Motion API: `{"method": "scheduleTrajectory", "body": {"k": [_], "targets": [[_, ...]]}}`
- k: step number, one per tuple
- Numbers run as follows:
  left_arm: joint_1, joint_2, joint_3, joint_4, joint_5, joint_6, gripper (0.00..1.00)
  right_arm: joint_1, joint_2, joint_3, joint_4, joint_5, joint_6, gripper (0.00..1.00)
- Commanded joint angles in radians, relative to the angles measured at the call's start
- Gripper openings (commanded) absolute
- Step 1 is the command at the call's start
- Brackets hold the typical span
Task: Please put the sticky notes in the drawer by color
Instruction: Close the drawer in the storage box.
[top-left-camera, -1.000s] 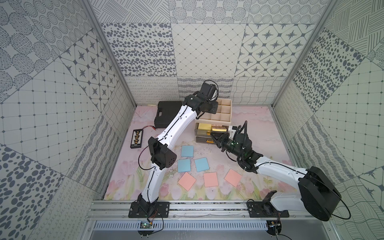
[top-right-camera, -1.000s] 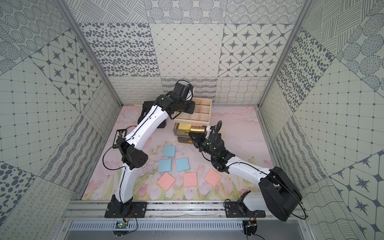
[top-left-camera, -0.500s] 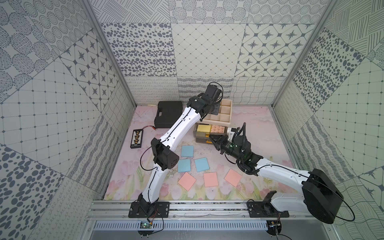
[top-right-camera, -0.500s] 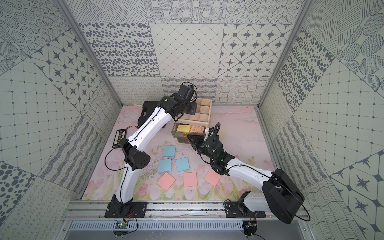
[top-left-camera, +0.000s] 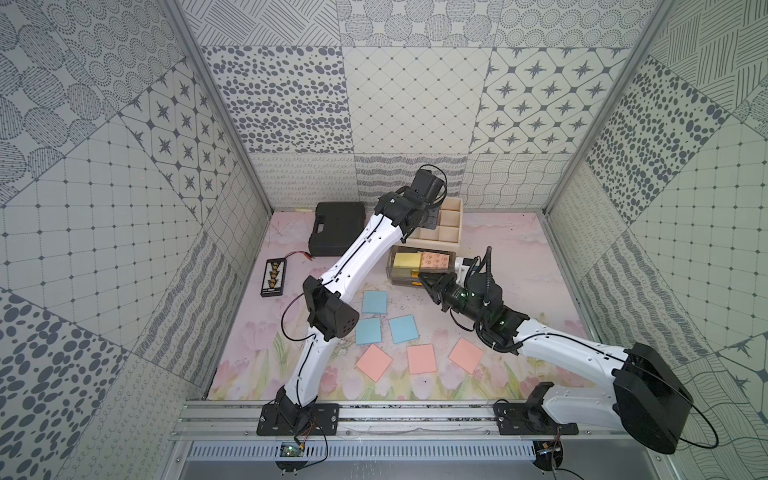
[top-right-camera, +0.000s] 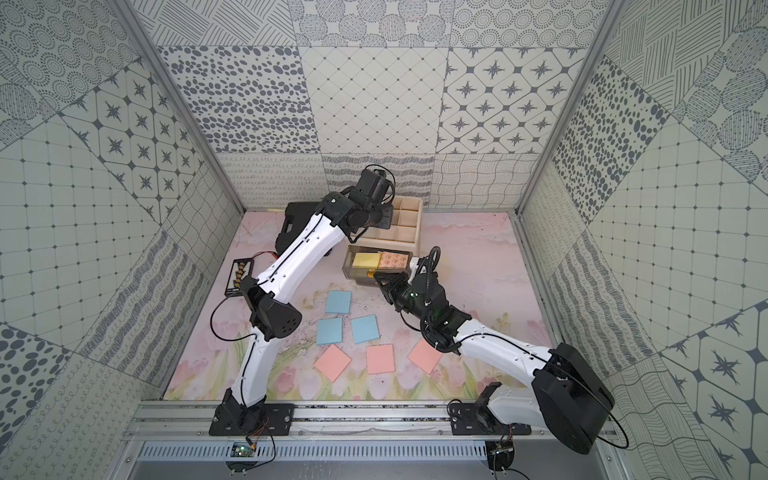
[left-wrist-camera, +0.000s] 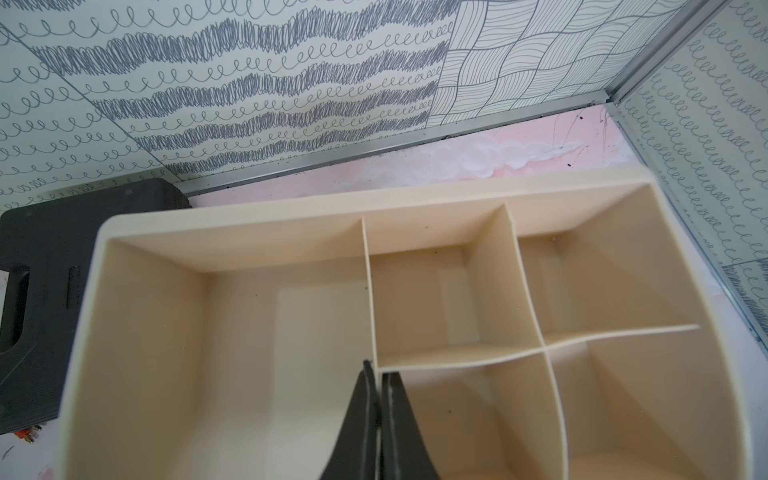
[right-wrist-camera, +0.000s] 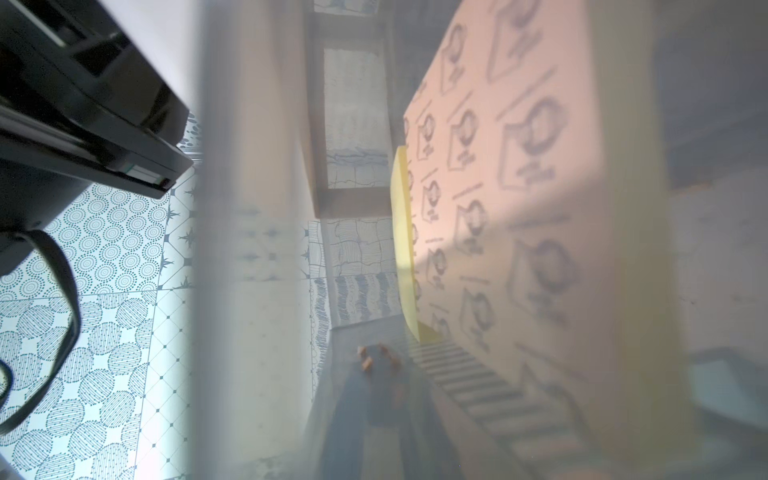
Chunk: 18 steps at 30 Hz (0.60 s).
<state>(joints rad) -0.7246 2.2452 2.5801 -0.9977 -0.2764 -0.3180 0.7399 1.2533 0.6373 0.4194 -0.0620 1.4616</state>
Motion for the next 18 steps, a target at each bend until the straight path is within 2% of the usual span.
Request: {"method": "scheduleTrajectory", "body": {"k": [1, 5, 12, 18], "targets": [[0.005, 0.007, 0.002, -0.008, -0.084, 0.022, 0.00, -0.032, 0.003, -0.014, -0.102, -0.013, -0.079, 0.04], [0.005, 0.006, -0.001, -0.010, -0.081, 0.025, 0.00, -0.049, 0.040, 0.015, -0.095, -0.026, -0.099, 0.04], [0.004, -0.003, -0.003, -0.017, -0.052, 0.036, 0.00, -0.074, 0.155, 0.058, 0.043, -0.041, -0.062, 0.05], [0.003, -0.009, -0.004, -0.032, -0.039, 0.043, 0.00, -0.076, 0.195, 0.056, 0.149, 0.016, -0.011, 0.05]]}}
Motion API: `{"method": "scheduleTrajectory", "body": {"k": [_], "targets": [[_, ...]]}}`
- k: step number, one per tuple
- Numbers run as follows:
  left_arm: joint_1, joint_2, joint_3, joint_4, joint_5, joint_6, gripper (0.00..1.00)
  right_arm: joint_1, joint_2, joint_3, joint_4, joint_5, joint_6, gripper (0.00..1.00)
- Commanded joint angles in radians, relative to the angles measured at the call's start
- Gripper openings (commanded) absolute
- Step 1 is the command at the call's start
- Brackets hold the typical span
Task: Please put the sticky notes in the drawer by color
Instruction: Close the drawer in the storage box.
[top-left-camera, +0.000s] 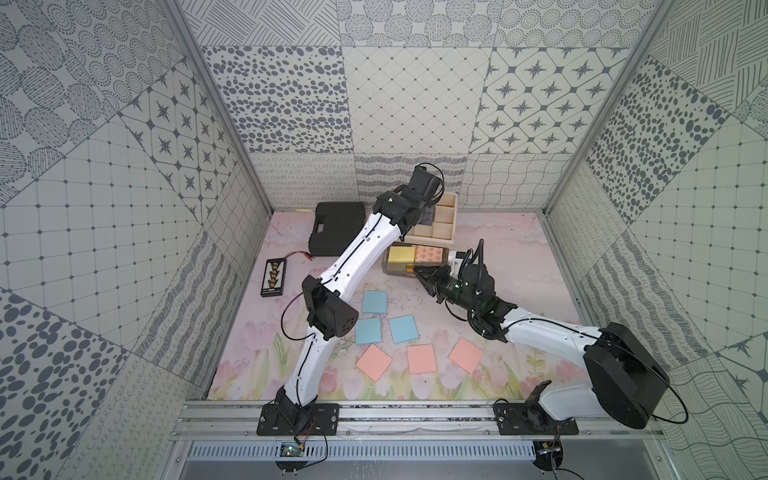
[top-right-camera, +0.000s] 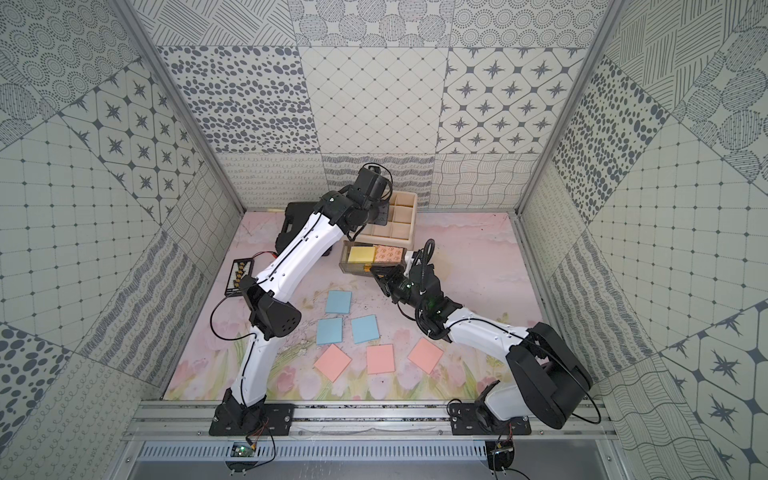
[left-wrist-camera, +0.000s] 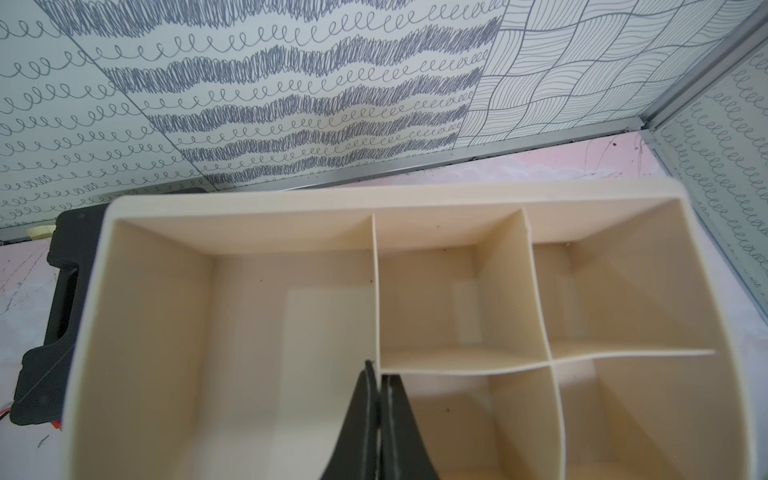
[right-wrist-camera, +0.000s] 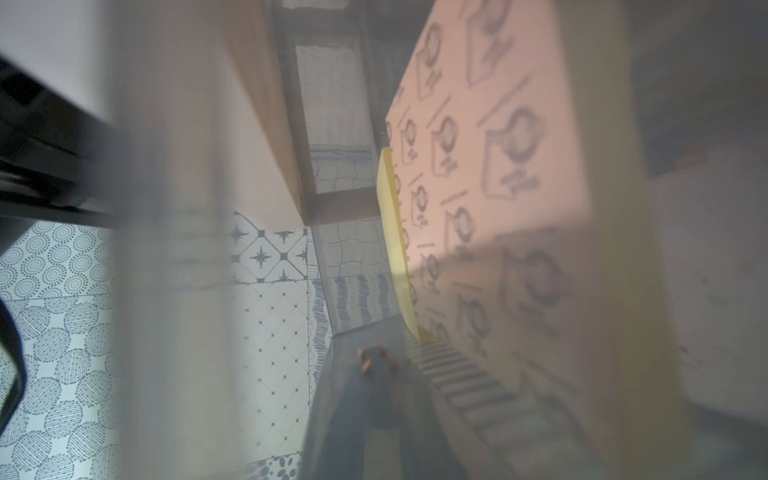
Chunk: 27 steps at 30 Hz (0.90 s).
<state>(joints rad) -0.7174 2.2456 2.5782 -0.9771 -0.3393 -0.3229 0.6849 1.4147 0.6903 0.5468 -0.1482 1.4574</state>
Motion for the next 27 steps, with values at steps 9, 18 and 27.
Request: {"method": "scheduleTrajectory", "body": {"k": [9, 18, 27], "targets": [[0.005, -0.015, 0.039, -0.057, 0.026, 0.074, 0.02, -0.045, -0.038, 0.026, -0.043, 0.089, -0.012, 0.05], [0.045, -0.089, 0.021, -0.009, 0.143, 0.031, 0.59, -0.080, -0.064, 0.025, -0.081, 0.046, 0.026, 0.07], [0.086, -0.171, -0.045, -0.027, 0.110, 0.066, 0.54, -0.108, -0.017, -0.021, 0.058, -0.021, 0.097, 0.58]]}}
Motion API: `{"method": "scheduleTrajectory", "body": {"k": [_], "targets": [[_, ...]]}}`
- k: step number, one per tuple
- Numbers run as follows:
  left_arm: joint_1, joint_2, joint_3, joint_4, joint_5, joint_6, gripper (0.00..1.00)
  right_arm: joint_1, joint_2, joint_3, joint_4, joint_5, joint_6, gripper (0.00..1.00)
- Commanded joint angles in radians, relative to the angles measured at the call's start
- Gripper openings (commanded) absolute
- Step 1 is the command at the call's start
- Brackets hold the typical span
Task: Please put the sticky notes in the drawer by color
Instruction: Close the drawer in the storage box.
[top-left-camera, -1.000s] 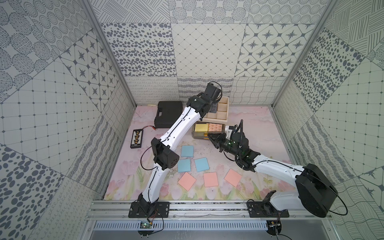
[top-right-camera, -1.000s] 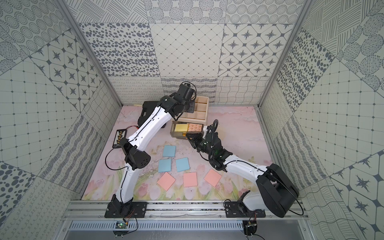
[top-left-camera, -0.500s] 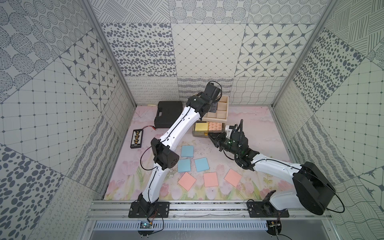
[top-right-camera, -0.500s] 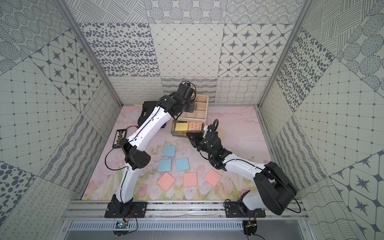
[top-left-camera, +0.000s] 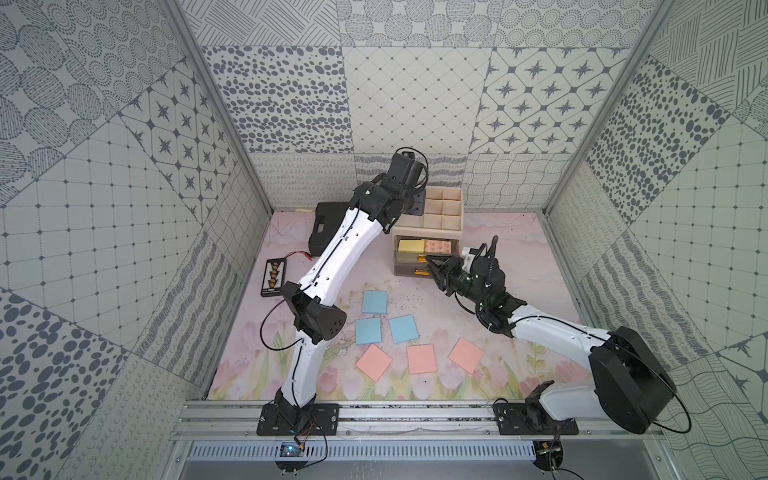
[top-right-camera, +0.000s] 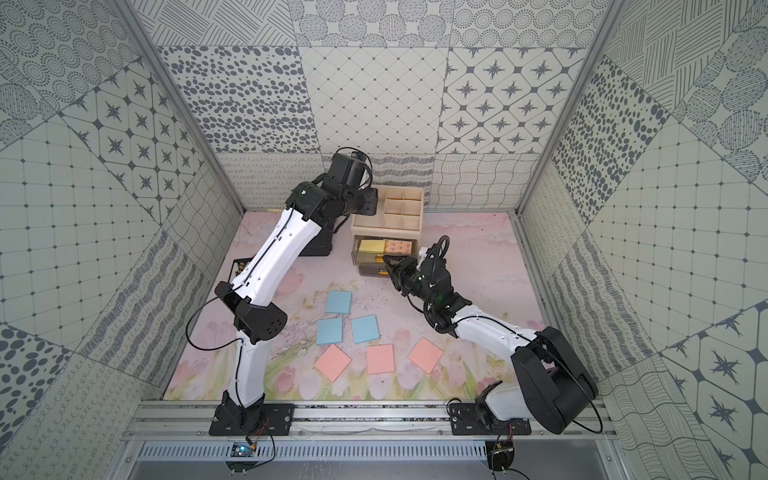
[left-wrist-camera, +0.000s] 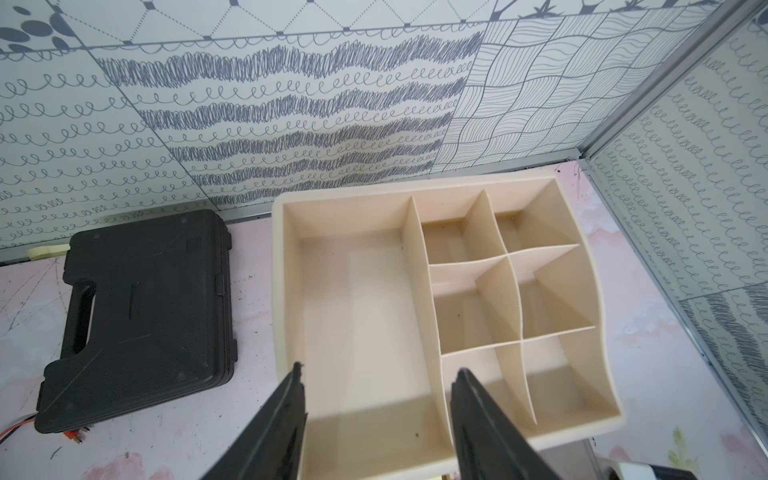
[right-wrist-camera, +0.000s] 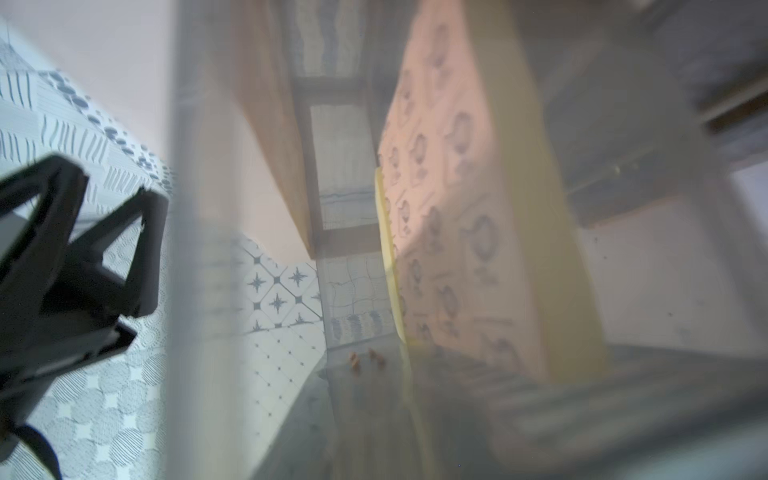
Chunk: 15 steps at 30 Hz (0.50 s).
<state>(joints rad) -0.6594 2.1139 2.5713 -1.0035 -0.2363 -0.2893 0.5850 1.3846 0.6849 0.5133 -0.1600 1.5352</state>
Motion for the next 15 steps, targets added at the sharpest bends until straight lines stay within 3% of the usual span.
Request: {"method": "scheduleTrajectory", "body": {"k": [1, 4, 8, 10, 15], "targets": [[0.040, -0.039, -0.049, -0.006, 0.002, 0.038, 0.48, -0.007, 0.011, -0.012, 0.095, -0.014, 0.011, 0.66], [0.069, -0.042, -0.094, 0.019, 0.003, 0.054, 0.38, -0.007, 0.007, 0.014, 0.070, -0.027, -0.020, 0.70], [0.101, -0.006, -0.091, 0.025, 0.011, 0.057, 0.18, -0.008, 0.008, 0.042, 0.044, -0.019, -0.041, 0.49], [0.109, 0.009, -0.091, 0.020, 0.029, 0.049, 0.13, -0.007, 0.016, 0.052, 0.044, -0.012, -0.046, 0.42], [0.116, 0.011, -0.129, 0.053, 0.068, 0.042, 0.05, -0.021, 0.054, 0.075, 0.067, -0.009, -0.047, 0.38]]}}
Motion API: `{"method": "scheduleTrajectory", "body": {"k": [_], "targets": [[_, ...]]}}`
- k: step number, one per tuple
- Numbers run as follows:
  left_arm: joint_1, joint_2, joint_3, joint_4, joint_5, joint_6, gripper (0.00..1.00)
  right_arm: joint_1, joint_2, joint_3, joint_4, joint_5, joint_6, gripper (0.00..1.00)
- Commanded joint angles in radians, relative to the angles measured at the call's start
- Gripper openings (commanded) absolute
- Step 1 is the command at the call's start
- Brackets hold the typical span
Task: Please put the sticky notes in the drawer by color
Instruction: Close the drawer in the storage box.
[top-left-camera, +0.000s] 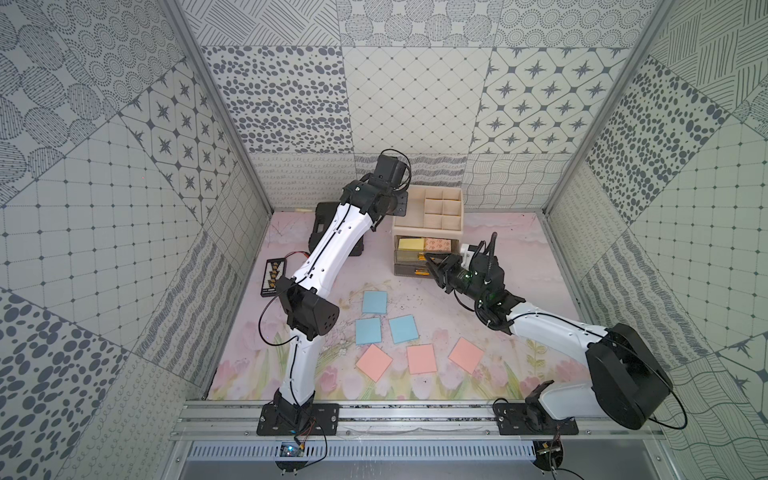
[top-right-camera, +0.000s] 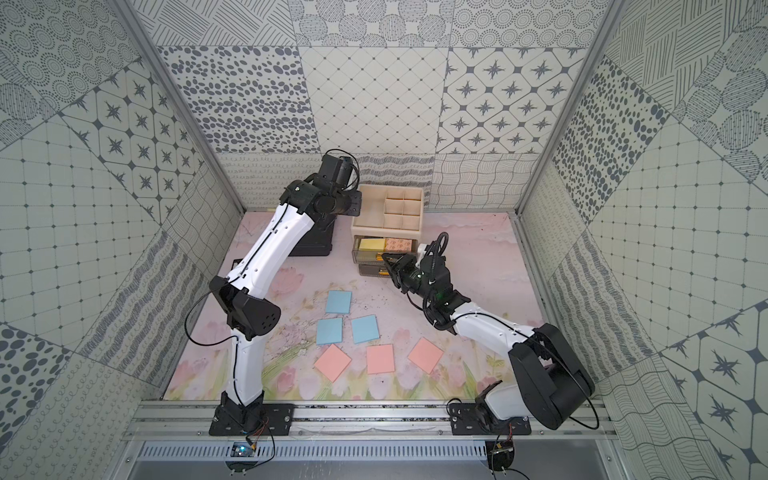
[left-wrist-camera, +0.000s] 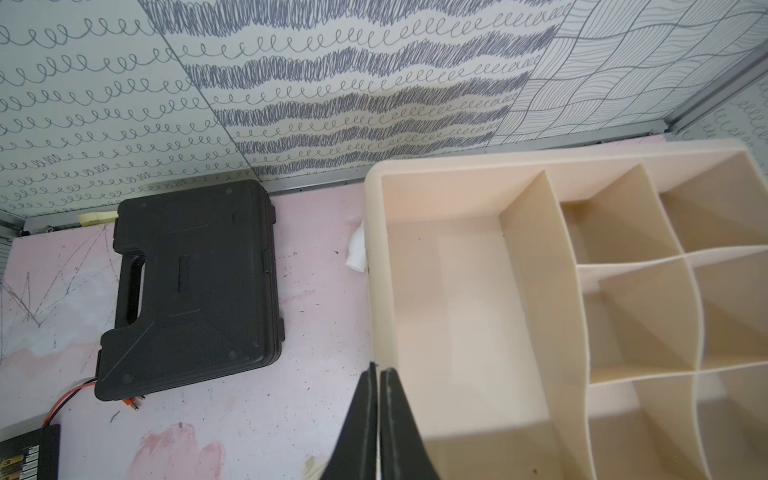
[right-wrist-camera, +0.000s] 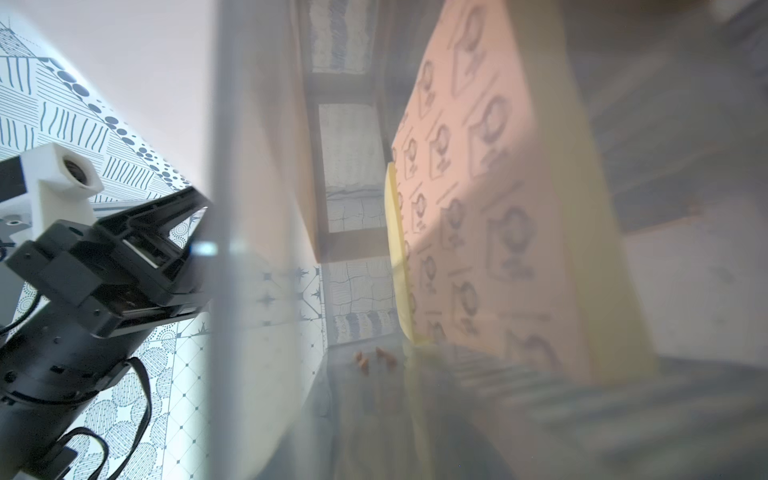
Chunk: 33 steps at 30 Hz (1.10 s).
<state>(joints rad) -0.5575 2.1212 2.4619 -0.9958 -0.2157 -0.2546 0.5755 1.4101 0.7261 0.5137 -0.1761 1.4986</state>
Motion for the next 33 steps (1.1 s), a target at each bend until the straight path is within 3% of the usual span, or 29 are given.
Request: {"method": "scheduleTrajectory", "body": {"k": [1, 10, 17, 28, 31, 33], "targets": [[0.017, 0.006, -0.020, 0.046, 0.057, 0.009, 0.00, -0.012, 0.034, 0.038, 0.068, 0.007, -0.009, 0.38], [0.024, 0.022, -0.024, 0.016, 0.141, 0.014, 0.00, -0.027, 0.118, 0.095, 0.090, 0.011, -0.011, 0.42], [0.024, -0.021, -0.109, 0.039, 0.186, 0.009, 0.00, -0.049, 0.159, 0.151, 0.091, -0.012, -0.017, 0.51], [0.022, -0.057, -0.132, 0.065, 0.207, 0.008, 0.00, -0.068, 0.076, 0.141, -0.018, -0.035, -0.049, 0.53], [0.023, -0.062, -0.122, 0.096, 0.230, 0.028, 0.31, -0.074, 0.056, 0.137, -0.053, -0.021, -0.059, 0.53], [0.024, -0.030, -0.068, 0.082, 0.226, 0.040, 0.43, -0.077, 0.052, 0.139, -0.058, -0.021, -0.067, 0.54]]}}
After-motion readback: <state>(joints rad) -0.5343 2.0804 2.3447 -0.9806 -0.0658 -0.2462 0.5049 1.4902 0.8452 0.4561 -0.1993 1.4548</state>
